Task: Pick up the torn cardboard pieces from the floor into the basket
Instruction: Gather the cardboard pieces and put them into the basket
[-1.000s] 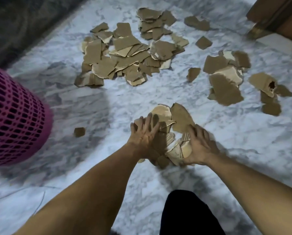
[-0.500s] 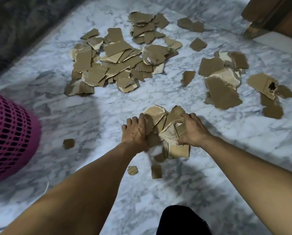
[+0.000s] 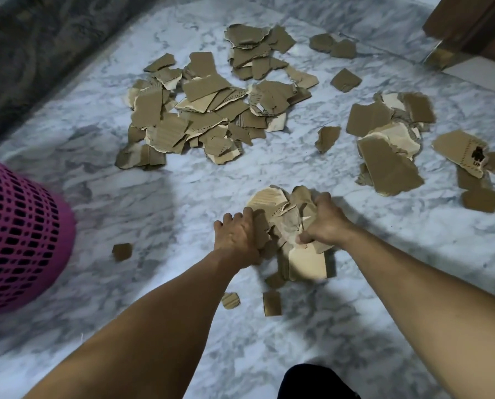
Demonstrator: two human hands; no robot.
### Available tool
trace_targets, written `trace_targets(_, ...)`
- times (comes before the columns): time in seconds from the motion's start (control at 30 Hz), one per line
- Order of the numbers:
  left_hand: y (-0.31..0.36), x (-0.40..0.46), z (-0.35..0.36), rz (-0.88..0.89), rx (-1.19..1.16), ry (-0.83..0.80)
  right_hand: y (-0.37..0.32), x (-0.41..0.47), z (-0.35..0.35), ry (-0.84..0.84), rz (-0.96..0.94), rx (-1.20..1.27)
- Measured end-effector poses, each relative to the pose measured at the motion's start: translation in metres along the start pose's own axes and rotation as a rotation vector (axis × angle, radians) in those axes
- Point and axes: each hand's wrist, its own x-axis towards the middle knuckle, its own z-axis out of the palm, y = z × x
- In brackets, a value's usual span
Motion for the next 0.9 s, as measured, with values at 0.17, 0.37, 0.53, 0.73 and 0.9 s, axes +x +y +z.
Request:
trace_targets(0.17,-0.03,-0.011,-0.005,-0.019,-0.24,-0.015,-0.019,0.012,-0.033,-0.107,-0.063,-0.178)
trace_targets(0.37,-0.071,-0.021,-0.016,-0.11,-0.328,0.031,-0.067,0.026,-0.031,-0.074,-0.152,-0.177)
trace_targets(0.53,-0.102,-0.028,-0.026,-0.201,-0.384,0.093,-0.086,0.027,0.016,-0.048,-0.065,-0.306)
trace_targets(0.73,-0.144,-0.038,-0.038,-0.319,-0.389,0.073,-0.08,0.019,0.046,0.127,0.069,-0.261)
trace_targets(0.9,-0.174,-0.048,-0.039,-0.441,-0.253,0.074,-0.086,0.014,0.035,0.077,0.031,-0.175)
